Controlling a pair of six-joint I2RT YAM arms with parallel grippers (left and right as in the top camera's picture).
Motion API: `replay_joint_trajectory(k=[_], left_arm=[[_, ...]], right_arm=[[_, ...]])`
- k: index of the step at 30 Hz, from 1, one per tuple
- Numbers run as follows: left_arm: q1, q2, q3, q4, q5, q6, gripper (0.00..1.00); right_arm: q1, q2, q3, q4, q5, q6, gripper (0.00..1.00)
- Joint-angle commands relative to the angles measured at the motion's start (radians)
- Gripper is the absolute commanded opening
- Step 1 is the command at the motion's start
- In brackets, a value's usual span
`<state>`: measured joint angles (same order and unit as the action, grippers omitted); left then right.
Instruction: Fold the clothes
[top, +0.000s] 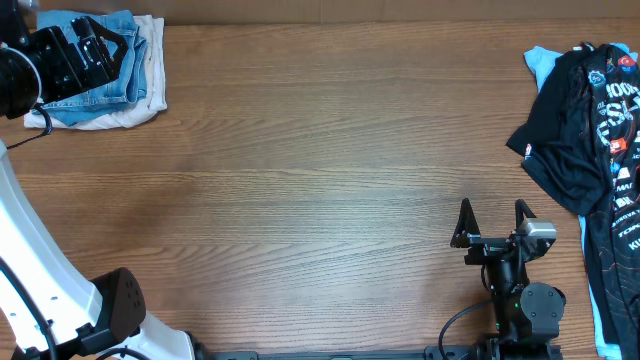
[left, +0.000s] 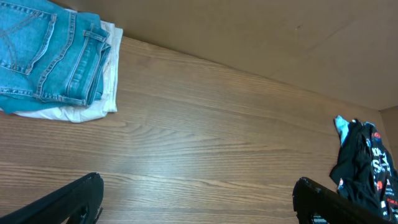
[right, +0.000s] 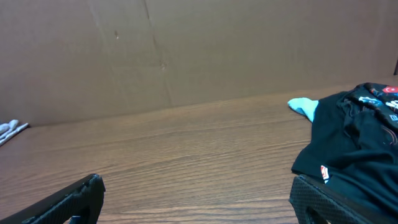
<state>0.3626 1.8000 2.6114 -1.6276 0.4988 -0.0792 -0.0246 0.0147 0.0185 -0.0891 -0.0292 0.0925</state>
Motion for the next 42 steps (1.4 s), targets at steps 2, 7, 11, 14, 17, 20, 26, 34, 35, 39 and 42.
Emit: replay_joint_trajectory(k=[2, 7, 11, 14, 17, 20, 26, 34, 35, 39, 42], left_arm=[[0.003, -0.003, 0.004, 0.002, 0.015, -0.003, 1.0], [0.003, -0.003, 0.004, 0.002, 0.015, -0.003, 1.0], [0.003, -0.003, 0.004, 0.002, 0.015, -0.003, 1.0], [0.003, -0.003, 0.004, 0.002, 0.015, -0.003, 1.0], [0.003, -0.003, 0.004, 0.002, 0.015, -0.003, 1.0], [0.003, -0.003, 0.004, 0.001, 0.013, -0.002, 1.0], [-0.008, -0.002, 0.003, -0.062, -0.016, -0.055, 1.0], [-0.308, -0.049, -0.049, -0.011, -0.333, 0.005, 1.0], [-0.346, -0.06, -0.074, 0.009, -0.373, 0.004, 1.0], [-0.442, -0.139, -0.273, 0.163, -0.455, 0.005, 1.0], [-0.453, -0.229, -0.492, 0.331, -0.449, 0.005, 1.0]], right_arm=[[-0.003, -0.012, -0.011, 0.008, -0.006, -0.011, 1.0], [-0.003, -0.012, -0.011, 0.008, -0.006, -0.011, 1.0], [-0.003, -0.012, -0.011, 0.008, -0.006, -0.011, 1.0], [-0.003, -0.012, -0.011, 0.008, -0.006, -0.011, 1.0], [-0.003, -0.012, -0.011, 0.008, -0.006, -0.011, 1.0], [-0.003, -0.012, -0.011, 0.008, -0.006, -0.011, 1.0], [-0.003, -0.012, -0.011, 0.008, -0.006, -0.011, 1.0], [-0.003, -0.012, -0.011, 0.008, -0.006, -0.011, 1.0], [-0.003, -0.012, -0.011, 0.008, -0.006, -0.011, 1.0], [-0.003, -0.012, -0.011, 0.008, -0.006, -0.011, 1.0], [-0.003, -0.012, -0.011, 0.008, -0.006, -0.011, 1.0]])
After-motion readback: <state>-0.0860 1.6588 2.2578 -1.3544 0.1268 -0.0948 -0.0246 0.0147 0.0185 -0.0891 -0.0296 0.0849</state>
